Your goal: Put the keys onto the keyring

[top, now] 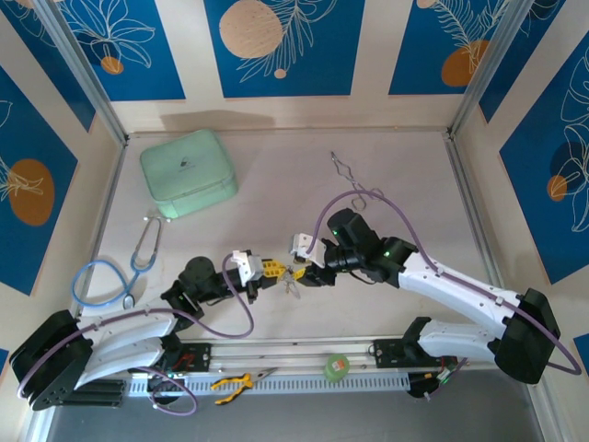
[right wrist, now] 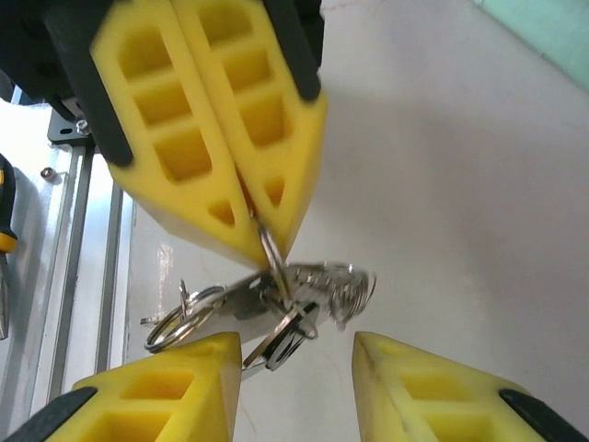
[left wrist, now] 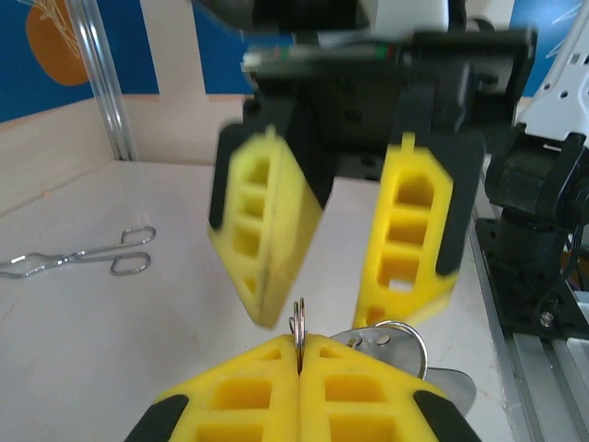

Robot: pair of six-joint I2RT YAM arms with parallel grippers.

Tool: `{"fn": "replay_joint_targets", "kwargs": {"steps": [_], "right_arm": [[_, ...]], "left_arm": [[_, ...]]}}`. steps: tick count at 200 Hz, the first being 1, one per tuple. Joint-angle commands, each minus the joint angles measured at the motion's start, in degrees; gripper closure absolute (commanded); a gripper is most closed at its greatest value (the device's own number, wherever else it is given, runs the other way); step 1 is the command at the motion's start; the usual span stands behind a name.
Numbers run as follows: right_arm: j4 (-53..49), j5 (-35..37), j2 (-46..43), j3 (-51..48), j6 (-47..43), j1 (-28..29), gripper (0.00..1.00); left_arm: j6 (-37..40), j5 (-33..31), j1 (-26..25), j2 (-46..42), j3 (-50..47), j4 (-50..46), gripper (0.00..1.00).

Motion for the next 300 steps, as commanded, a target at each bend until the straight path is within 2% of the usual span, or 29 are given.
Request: {"fn": "replay_joint_targets", "kwargs": {"steps": [1,42,89,117,155,202,227,266,269,285,300], "right_arm": [[3.4,-2.2,-0.8,-1.2,3.4,0.1,0.65],[4.9,-4.7,-0.1,-1.6,4.0,0.0,0.77],[7.8,-6.9,3.0,-1.0,4.7,2.4,0.89],[6.8,-5.9,3.9,0.2,3.5,3.4,0.92],[6.0,-2.4,1.2,-1.1,3.5,1.9,1.00],[4.3,4.3,-3.4,-2.3,3.4,-0.7,1.00],[4.0,4.7,-6.1,-1.6,2.7,-1.1,1.00],[-0.3,5.4,-7.1,0.5,0.7,-0.8,1.00],[-0.3,5.4,-7.1,0.6,0.7,-0.7,1.00],[0.7,5.9,-6.2,1.5,0.5,0.0,1.00],[1.7,6.2,-4.7,2.6,0.2,0.9,1.00]], "left_arm": [[-1.6,0.4,0.1,-0.1,-0.5,6.5,1.00],[-2.1,-0.2,0.1,0.1,-0.7,8.5,1.00],[-3.8,-0.5,0.1,3.6,-1.1,15.7,1.00],[-4.6,0.0,0.1,6.0,-1.1,19.3,1.00],[-4.3,-0.3,0.1,6.1,-1.4,19.1,1.00],[-2.1,-0.8,0.1,3.4,-1.1,12.2,1.00],[1.4,-0.2,0.1,1.3,0.9,1.5,1.00],[4.5,-1.0,0.1,-1.1,2.4,-7.1,1.00],[4.7,-1.0,0.1,-1.2,2.5,-7.7,0.95],[5.3,-3.3,0.0,-3.7,2.7,-11.1,0.53],[5.9,-6.6,0.1,-8.3,2.4,-15.5,0.27]]}}
